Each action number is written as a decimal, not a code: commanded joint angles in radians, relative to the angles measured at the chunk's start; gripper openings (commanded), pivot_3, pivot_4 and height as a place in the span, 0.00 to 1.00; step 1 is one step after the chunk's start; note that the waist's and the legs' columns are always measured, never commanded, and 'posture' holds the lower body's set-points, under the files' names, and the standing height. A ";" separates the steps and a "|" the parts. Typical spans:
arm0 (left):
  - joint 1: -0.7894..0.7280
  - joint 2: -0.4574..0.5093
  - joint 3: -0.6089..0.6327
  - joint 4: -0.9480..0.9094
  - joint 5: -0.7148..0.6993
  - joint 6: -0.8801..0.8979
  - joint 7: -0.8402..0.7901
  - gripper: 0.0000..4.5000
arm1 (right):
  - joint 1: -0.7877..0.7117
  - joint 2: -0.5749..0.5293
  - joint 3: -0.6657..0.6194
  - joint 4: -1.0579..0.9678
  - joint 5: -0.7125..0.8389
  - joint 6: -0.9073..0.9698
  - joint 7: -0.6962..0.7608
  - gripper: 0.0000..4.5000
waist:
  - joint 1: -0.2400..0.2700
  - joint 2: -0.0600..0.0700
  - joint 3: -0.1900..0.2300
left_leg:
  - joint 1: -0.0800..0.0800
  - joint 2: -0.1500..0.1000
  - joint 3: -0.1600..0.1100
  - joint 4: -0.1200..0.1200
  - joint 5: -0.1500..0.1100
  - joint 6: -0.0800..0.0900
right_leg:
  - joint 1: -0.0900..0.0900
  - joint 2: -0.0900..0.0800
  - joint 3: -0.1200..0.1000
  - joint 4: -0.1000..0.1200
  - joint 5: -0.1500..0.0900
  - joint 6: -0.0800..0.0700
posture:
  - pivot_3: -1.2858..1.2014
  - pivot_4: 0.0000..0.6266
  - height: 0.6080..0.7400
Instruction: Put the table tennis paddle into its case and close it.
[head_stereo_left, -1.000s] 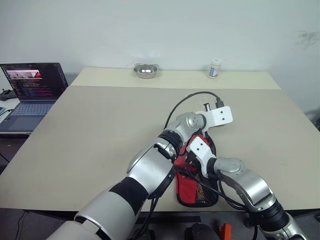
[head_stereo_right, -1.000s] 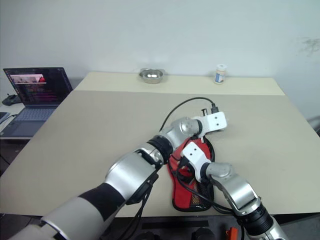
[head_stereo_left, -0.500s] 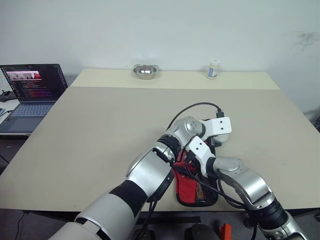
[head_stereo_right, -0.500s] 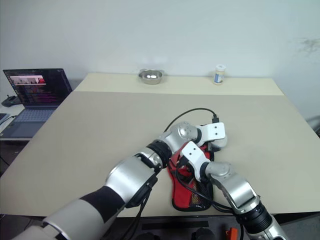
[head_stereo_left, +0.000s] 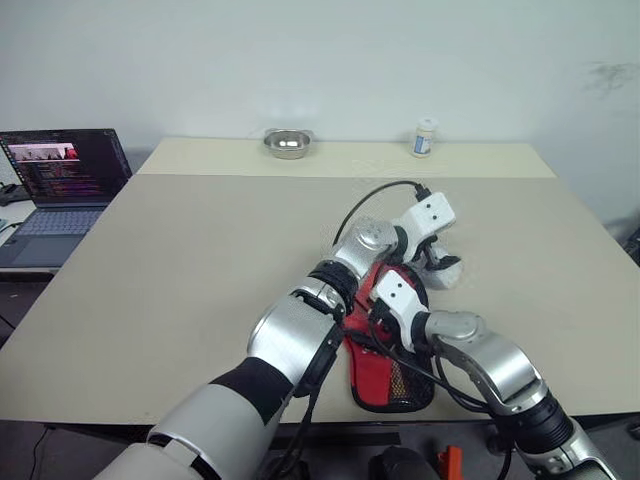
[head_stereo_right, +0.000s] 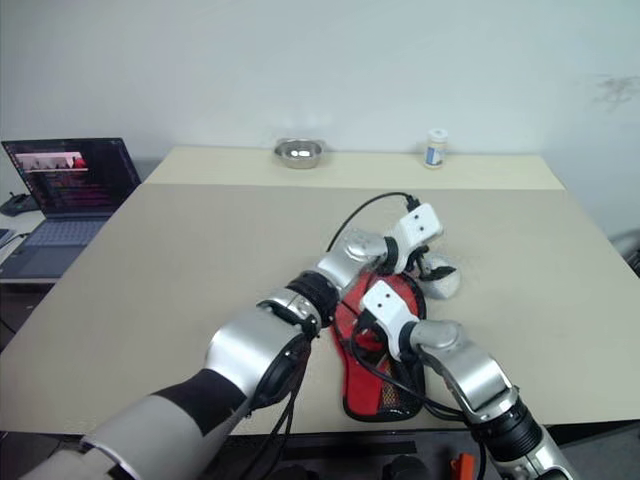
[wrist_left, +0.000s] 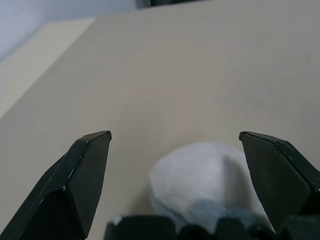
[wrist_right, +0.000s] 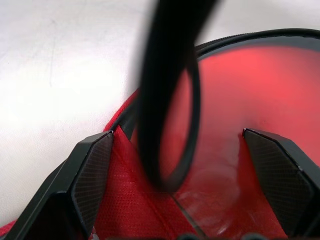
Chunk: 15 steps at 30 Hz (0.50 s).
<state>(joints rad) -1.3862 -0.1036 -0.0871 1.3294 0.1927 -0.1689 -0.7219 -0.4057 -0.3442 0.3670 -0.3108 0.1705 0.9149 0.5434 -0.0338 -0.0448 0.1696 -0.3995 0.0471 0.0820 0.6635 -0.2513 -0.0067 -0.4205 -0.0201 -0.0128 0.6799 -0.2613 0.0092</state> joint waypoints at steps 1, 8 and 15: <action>-0.030 0.112 0.059 -0.098 -0.075 -0.024 -0.095 0.99 | 0.018 0.030 -0.035 -0.032 0.040 0.107 -0.025 1.00 | -0.001 0.000 0.000 | 0.000 0.000 0.000 0.000 0.000 0.000 | 0.000 0.000 0.000 0.000 0.000 0.000 | 0.52 0.24 1.00; 0.104 0.278 0.054 -0.228 -0.138 0.043 -0.339 0.99 | 0.037 0.014 -0.144 -0.249 0.106 0.254 -0.056 1.00 | 0.002 0.002 0.001 | -0.002 0.001 0.000 -0.001 0.000 0.000 | -0.002 0.001 -0.001 0.000 0.000 0.000 | 0.52 0.24 1.00; 0.305 0.321 -0.012 -0.455 -0.169 0.112 -0.513 0.99 | 0.052 -0.102 -0.407 -0.518 0.277 0.464 0.014 1.00 | 0.011 0.002 0.001 | -0.006 -0.001 0.000 0.000 0.000 0.000 | -0.002 -0.002 -0.001 -0.003 0.000 -0.001 | 0.52 0.24 1.00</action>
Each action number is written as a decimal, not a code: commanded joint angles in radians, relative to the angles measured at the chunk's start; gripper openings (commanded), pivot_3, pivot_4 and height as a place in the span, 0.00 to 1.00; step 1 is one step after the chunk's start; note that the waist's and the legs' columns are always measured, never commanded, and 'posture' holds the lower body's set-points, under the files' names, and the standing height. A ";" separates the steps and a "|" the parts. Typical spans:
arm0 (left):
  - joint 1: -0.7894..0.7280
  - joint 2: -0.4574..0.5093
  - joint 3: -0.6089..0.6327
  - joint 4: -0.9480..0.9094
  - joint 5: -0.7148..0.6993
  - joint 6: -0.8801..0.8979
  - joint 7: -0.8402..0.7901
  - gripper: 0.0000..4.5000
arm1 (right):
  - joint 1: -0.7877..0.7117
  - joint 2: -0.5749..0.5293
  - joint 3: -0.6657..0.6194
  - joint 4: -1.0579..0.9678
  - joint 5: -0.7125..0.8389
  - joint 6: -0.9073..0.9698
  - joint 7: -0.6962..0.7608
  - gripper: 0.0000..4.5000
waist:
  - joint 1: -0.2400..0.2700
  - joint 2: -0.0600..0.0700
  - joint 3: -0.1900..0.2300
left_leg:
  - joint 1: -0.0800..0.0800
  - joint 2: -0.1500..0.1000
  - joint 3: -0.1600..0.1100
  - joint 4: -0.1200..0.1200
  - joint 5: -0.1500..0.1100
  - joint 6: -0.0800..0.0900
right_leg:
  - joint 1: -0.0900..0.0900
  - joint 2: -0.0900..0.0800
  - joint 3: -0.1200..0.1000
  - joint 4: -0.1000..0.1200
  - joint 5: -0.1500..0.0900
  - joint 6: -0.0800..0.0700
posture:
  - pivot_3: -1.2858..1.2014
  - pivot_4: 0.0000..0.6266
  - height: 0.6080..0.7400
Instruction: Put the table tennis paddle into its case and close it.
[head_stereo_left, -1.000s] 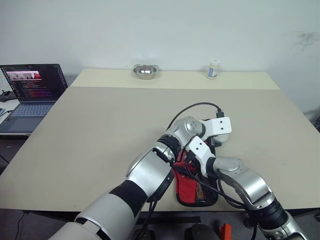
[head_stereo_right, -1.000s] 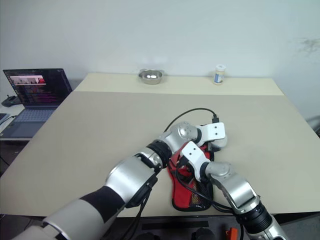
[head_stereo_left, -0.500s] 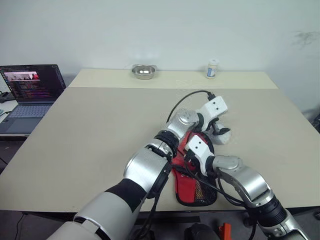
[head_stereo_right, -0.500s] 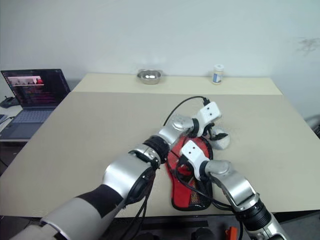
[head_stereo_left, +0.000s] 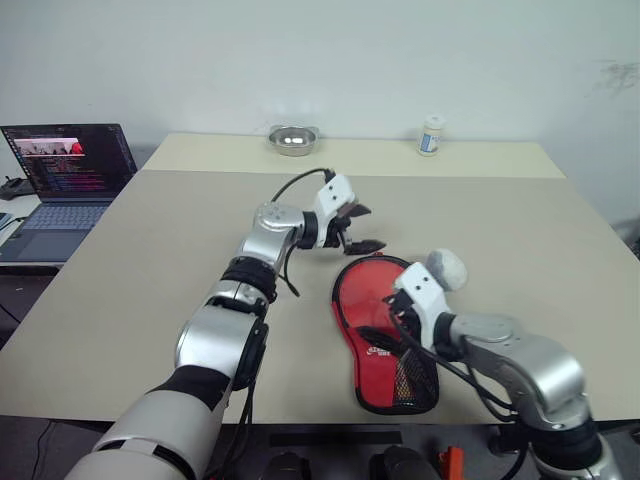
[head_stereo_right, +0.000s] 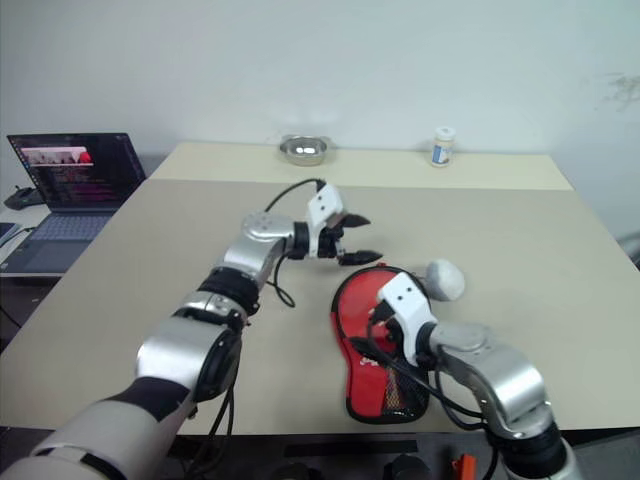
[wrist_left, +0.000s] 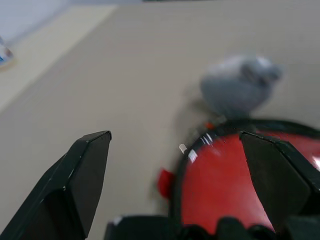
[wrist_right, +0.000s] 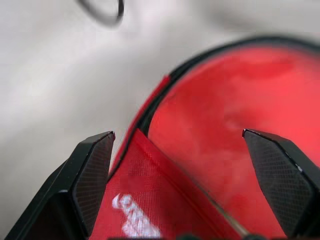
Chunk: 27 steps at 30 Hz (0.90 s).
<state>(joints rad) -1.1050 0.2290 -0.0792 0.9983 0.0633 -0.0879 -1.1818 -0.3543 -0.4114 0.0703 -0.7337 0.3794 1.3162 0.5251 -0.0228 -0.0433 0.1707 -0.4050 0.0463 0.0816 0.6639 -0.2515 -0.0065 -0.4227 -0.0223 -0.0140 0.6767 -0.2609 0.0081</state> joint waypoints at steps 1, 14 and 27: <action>0.047 -0.018 -0.030 -0.161 -0.049 0.050 -0.067 0.99 | -0.005 -0.053 -0.145 -0.108 0.086 0.081 0.041 1.00 | 0.000 0.000 0.000 | 0.000 0.000 0.000 0.000 0.000 0.000 | 0.000 0.000 0.000 0.000 0.001 -0.001 | 0.52 0.24 1.00; 0.099 -0.090 -0.144 0.057 0.035 -0.098 -0.030 0.99 | -0.063 -0.152 -0.196 0.106 0.021 -0.078 -0.070 1.00 | -0.009 0.000 0.000 | 0.004 0.001 -0.001 -0.001 0.000 0.000 | 0.001 0.003 0.001 0.003 -0.001 0.001 | 0.52 0.24 1.00; 0.104 -0.103 -0.150 0.151 0.051 -0.144 0.002 0.99 | -0.155 -0.108 0.005 0.482 -0.168 -0.391 -0.148 1.00 | -0.007 -0.001 0.000 | 0.004 0.001 0.001 -0.001 0.001 0.001 | 0.002 0.002 0.001 0.002 0.000 0.002 | 0.52 0.24 1.00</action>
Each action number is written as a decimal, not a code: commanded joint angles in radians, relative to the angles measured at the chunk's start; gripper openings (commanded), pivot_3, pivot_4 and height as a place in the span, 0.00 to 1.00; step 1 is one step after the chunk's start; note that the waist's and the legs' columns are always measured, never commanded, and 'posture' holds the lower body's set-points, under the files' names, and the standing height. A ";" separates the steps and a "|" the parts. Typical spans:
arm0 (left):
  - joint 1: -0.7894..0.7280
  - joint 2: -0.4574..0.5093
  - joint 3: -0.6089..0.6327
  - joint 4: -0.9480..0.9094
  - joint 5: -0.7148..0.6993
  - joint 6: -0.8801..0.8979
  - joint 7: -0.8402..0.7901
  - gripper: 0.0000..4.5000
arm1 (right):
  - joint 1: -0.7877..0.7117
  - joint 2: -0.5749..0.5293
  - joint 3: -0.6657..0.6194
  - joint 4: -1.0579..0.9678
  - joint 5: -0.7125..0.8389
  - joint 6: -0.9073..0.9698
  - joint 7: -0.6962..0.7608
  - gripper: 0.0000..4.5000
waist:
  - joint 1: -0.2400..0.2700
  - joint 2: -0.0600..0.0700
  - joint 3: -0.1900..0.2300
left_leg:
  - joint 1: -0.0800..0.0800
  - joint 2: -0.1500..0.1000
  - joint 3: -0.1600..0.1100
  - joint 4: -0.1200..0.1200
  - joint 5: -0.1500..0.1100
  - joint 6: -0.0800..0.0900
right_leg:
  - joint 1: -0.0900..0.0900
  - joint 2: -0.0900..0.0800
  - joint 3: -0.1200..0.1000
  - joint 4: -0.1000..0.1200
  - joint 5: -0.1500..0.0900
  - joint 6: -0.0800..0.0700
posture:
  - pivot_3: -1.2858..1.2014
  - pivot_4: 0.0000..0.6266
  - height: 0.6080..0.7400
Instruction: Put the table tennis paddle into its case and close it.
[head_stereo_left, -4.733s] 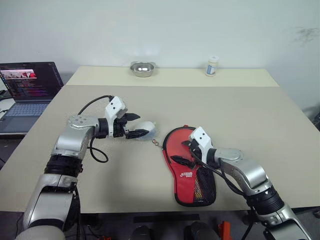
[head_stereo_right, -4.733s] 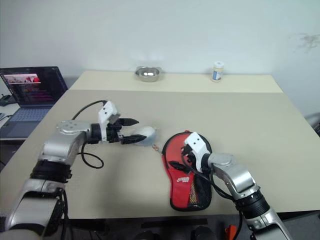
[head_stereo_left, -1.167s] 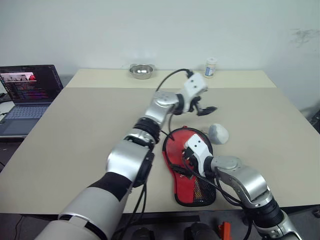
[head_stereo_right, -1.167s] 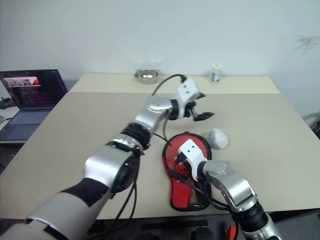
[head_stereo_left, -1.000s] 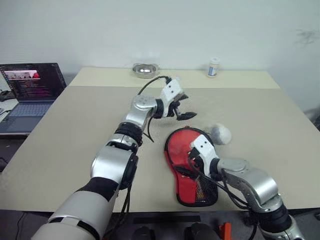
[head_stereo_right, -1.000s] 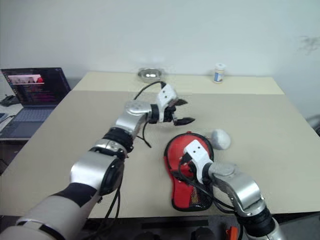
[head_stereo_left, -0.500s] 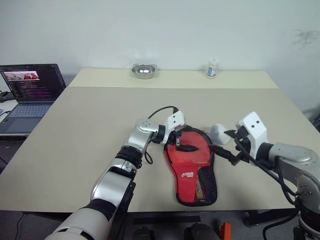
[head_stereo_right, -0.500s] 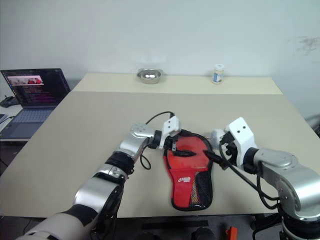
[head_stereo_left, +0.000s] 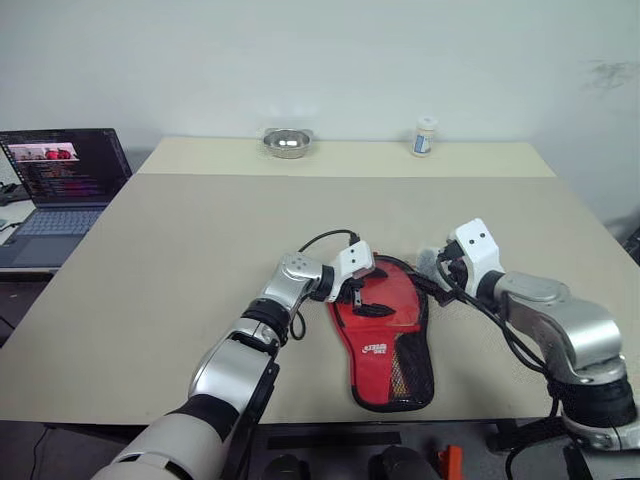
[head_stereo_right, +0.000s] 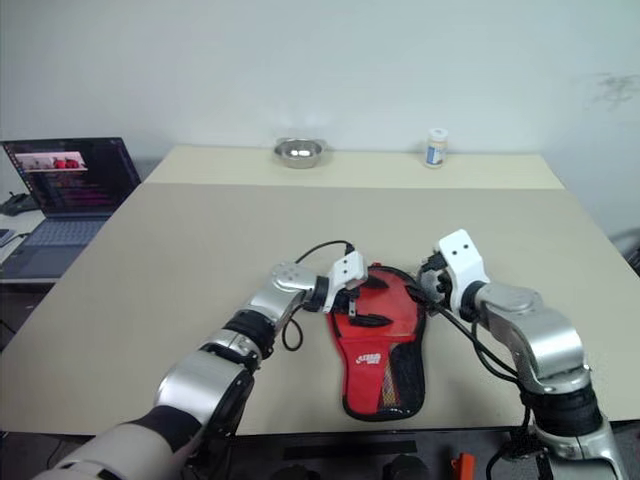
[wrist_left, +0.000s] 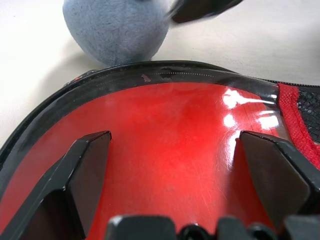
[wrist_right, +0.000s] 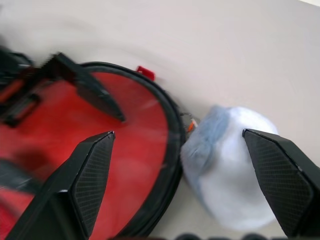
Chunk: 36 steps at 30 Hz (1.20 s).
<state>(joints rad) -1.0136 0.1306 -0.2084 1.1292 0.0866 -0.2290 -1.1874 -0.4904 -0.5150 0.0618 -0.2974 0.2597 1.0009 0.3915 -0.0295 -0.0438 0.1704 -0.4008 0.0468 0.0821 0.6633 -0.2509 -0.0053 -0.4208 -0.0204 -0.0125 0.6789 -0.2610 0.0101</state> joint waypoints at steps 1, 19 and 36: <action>0.015 -0.005 -0.021 0.019 0.028 -0.004 0.006 0.99 | -0.024 -0.002 0.017 0.066 -0.059 -0.089 -0.019 1.00 | 0.000 0.000 0.000 | 0.000 0.000 0.000 0.000 0.000 0.000 | 0.000 0.000 0.000 0.000 0.000 0.000 | 0.52 0.24 1.00; 0.070 -0.025 -0.034 0.030 0.037 0.009 0.019 1.00 | -0.017 0.034 0.031 0.161 -0.170 -0.163 -0.043 0.18 | 0.002 0.000 -0.002 | 0.001 0.000 0.000 0.000 0.000 0.000 | 0.001 0.000 0.000 0.000 0.000 0.000 | 0.52 0.24 1.00; 0.086 -0.065 -0.039 0.074 0.048 0.044 0.012 1.00 | 0.369 -0.337 -0.155 -0.385 0.018 0.159 0.227 0.00 | 0.035 0.004 -0.012 | 0.000 -0.001 -0.002 -0.001 -0.002 0.002 | 0.004 -0.001 -0.003 -0.008 -0.001 0.001 | 0.52 0.24 1.00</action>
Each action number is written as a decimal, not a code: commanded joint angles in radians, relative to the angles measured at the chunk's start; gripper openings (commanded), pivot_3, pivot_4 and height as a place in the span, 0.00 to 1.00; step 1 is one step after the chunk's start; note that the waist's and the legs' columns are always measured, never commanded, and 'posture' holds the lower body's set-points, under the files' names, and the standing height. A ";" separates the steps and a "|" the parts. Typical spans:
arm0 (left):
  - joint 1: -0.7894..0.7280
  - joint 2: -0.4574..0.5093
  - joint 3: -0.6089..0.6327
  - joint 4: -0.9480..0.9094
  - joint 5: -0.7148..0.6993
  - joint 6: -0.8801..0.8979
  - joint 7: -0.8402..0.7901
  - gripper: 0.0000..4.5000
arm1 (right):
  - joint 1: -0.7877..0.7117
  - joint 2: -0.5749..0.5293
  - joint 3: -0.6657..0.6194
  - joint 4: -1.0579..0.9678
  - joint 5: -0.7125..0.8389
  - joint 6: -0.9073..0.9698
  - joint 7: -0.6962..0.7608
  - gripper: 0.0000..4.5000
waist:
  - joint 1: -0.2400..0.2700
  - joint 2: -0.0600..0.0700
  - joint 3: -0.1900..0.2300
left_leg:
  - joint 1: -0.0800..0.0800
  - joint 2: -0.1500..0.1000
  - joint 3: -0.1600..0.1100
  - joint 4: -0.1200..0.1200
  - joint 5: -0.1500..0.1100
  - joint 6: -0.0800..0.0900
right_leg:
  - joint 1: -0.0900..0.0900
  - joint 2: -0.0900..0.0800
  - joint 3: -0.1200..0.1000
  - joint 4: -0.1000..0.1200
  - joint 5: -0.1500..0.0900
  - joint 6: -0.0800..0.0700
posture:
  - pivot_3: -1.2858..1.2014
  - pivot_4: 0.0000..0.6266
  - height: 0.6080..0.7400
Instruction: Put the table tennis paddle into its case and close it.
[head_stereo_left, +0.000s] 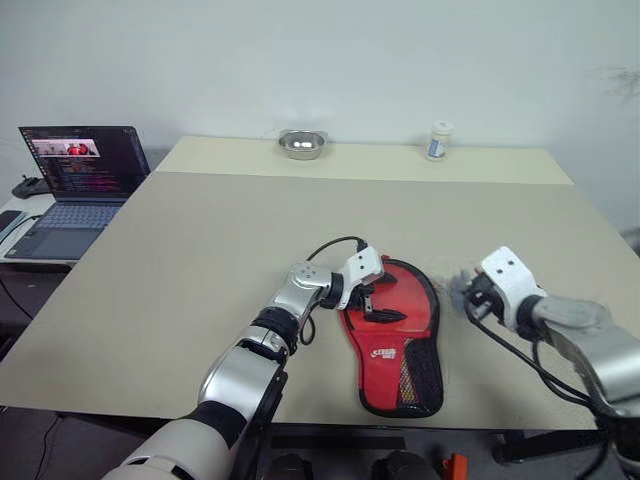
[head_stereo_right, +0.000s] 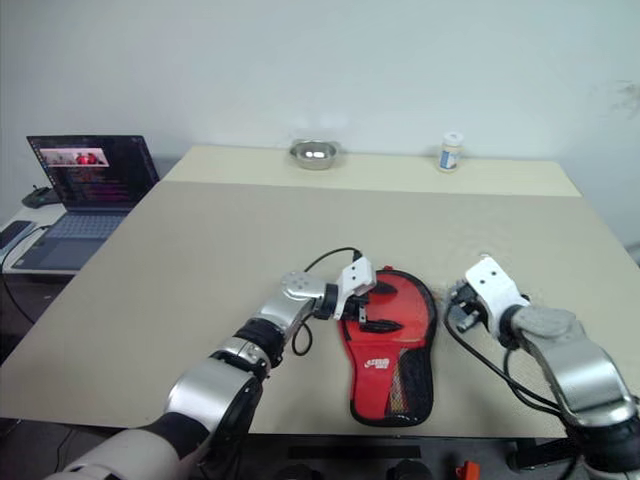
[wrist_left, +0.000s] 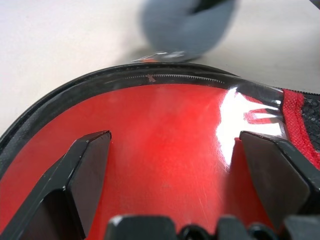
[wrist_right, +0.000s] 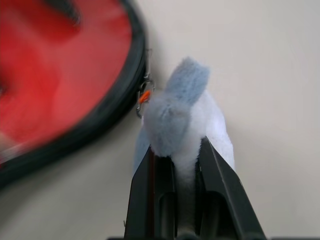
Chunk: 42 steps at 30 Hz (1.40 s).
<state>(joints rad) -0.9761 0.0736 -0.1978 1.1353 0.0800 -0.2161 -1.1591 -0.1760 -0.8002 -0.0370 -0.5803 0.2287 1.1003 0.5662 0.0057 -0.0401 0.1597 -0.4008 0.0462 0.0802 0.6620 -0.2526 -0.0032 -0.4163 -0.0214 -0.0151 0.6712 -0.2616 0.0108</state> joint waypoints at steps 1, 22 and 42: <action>0.048 -0.010 -0.051 0.070 0.056 0.031 -0.016 1.00 | 0.079 -0.068 -0.070 -0.129 0.066 0.074 0.064 0.00 | 0.000 0.001 -0.002 | 0.001 0.000 0.000 0.000 0.000 0.000 | 0.001 0.000 0.000 -0.002 0.000 0.000 | 0.52 0.24 1.00; 0.040 -0.026 -0.063 0.084 0.074 0.027 -0.005 1.00 | 0.671 -0.346 -0.322 -0.467 0.389 -0.029 0.333 0.00 | 0.015 0.002 -0.016 | -0.001 -0.001 -0.018 0.000 -0.003 0.002 | 0.014 0.000 -0.019 -0.015 -0.001 0.001 | 0.52 0.24 1.00; 0.037 -0.028 -0.058 0.084 0.074 0.022 0.007 1.00 | 0.688 -0.384 -0.529 -0.417 0.532 -0.035 0.332 0.42 | 0.015 0.001 -0.017 | 0.003 0.000 -0.024 0.000 -0.003 0.002 | 0.023 -0.001 -0.025 -0.020 -0.001 0.001 | 0.52 0.24 1.00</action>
<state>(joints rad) -0.9763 0.0427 -0.2097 1.1708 0.0977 -0.2089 -1.1572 0.5249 -1.1783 -0.5045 -0.9953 0.7281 1.0470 0.8621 0.0206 -0.0390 0.1430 -0.3978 0.0462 0.0564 0.6623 -0.2555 -0.0011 -0.3925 -0.0220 -0.0398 0.6503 -0.2630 0.0115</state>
